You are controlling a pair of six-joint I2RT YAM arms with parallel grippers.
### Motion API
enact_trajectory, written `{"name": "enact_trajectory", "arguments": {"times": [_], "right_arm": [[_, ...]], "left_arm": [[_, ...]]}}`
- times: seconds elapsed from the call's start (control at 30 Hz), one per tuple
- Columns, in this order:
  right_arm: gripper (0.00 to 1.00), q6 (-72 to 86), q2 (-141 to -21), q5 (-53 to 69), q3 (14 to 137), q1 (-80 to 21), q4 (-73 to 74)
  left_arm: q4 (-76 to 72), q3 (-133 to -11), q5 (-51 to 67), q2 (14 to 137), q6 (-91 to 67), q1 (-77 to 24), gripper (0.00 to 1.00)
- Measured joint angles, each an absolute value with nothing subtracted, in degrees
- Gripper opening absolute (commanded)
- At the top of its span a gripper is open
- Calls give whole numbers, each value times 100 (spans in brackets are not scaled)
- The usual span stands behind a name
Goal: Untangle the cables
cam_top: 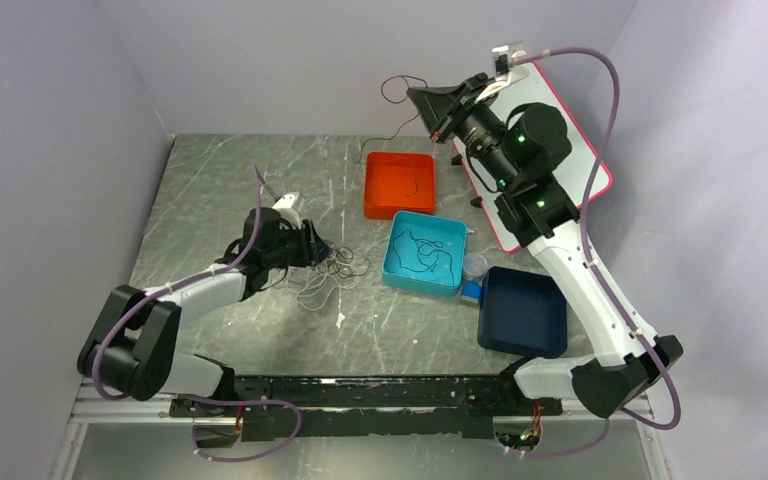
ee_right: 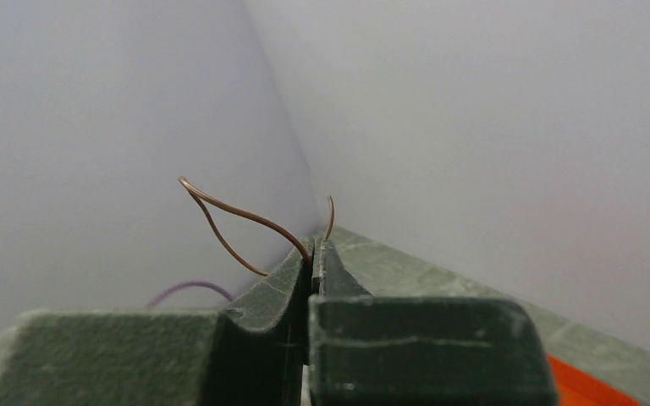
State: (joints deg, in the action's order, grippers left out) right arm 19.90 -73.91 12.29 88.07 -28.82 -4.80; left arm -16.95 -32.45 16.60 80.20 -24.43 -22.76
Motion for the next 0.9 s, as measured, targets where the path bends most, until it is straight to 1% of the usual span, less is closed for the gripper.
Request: {"name": "enact_trajectory", "arguments": {"times": [0.17, 0.33, 0.5, 0.7, 0.9], "right_arm": [[0, 1699, -7476, 823, 8608, -2882, -117], [0, 1577, -7776, 593, 8602, -2711, 73], [0, 1479, -8241, 460, 8613, -2613, 165], [0, 1428, -8921, 510, 8705, -2473, 180], [0, 1437, -9572, 685, 9048, -2246, 161]], "left_arm": [[-1155, -3566, 1240, 7489, -2423, -2276, 58], [-591, -3990, 812, 7081, -2359, -2189, 63], [-137, -4351, 550, 6801, -2141, -1929, 63], [47, -4768, 425, 6875, -1728, -1737, 62], [108, -4805, 451, 6949, -1603, -1691, 62]]}}
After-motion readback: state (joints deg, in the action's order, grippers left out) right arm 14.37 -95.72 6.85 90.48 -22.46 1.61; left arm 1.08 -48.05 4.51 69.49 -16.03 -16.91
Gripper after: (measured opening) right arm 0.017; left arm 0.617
